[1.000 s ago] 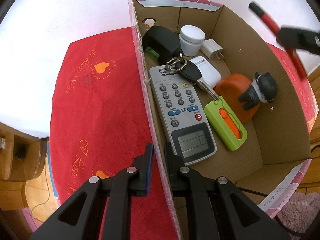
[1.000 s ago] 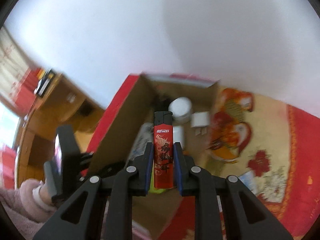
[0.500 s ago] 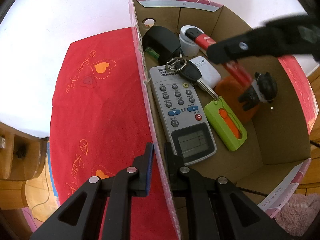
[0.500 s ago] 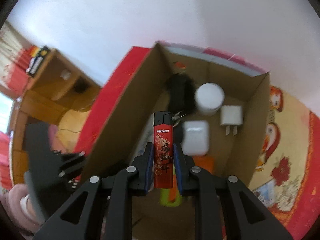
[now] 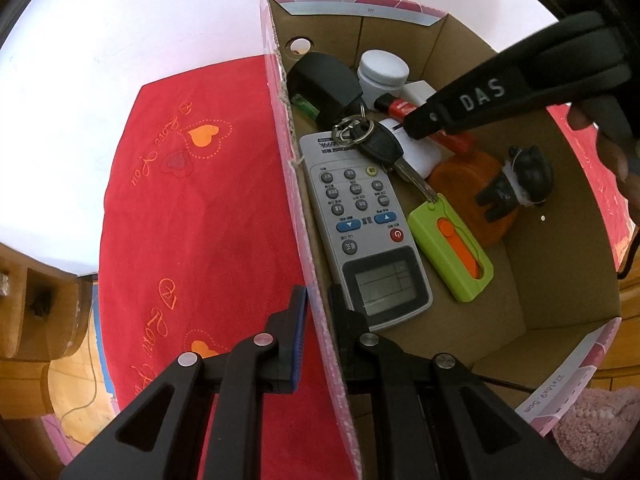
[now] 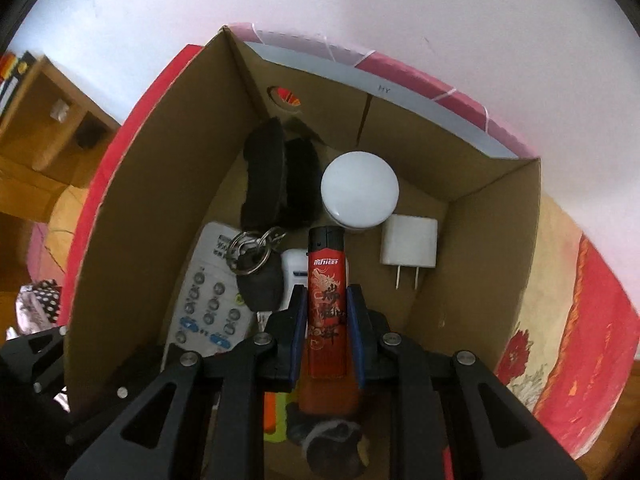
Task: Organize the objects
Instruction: 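Lower the lighter beside the white jar and open the right gripper, then move the right tool back out to the blue-white printed card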
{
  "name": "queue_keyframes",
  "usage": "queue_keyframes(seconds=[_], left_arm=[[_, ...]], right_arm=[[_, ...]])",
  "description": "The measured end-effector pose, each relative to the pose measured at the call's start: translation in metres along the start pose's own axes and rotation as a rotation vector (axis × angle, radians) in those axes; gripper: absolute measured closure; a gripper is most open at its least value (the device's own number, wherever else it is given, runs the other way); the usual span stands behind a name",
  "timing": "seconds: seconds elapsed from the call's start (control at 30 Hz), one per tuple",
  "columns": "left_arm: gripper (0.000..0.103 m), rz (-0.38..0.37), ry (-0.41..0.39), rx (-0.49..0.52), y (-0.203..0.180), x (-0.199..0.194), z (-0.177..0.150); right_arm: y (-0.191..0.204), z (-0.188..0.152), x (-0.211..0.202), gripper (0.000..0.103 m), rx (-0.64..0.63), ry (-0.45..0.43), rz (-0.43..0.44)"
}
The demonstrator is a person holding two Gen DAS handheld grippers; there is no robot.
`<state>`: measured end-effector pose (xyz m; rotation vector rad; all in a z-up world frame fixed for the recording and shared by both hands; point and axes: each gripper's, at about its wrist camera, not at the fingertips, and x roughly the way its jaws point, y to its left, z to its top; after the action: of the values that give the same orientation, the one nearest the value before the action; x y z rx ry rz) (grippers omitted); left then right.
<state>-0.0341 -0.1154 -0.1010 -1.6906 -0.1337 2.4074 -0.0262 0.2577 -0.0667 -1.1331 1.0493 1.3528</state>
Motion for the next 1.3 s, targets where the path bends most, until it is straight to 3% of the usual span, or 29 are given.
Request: queue_keyframes(seconds=[0.13,0.27,0.53,0.87,1.1,1.3], left_arm=[[0.093,0.003,-0.001,0.001,0.003,0.001,0.000],[0.093,-0.003,-0.001,-0.005,0.005,0.002,0.001],[0.093,0.000,-0.002,-0.002,0.009,0.004,0.002],[0.093,0.000,-0.002,-0.004,0.011,0.008,0.002],[0.093,0.001,-0.003,-0.007,0.011,0.008,0.002],[0.093,0.001,-0.004,-0.008,0.011,0.008,0.002]], right_arm=[[0.000,0.002,0.003,0.084,-0.023,0.009,-0.034],[0.000,0.000,-0.002,0.080,-0.031,-0.001,-0.014],[-0.013,-0.006,-0.035,0.053,0.016,-0.092,0.046],[-0.051,-0.017,-0.076,0.052,0.147,-0.215,0.167],[-0.082,-0.046,-0.113,0.052,0.222,-0.300,0.171],[-0.123,-0.084,-0.110,0.051,0.332,-0.296,0.123]])
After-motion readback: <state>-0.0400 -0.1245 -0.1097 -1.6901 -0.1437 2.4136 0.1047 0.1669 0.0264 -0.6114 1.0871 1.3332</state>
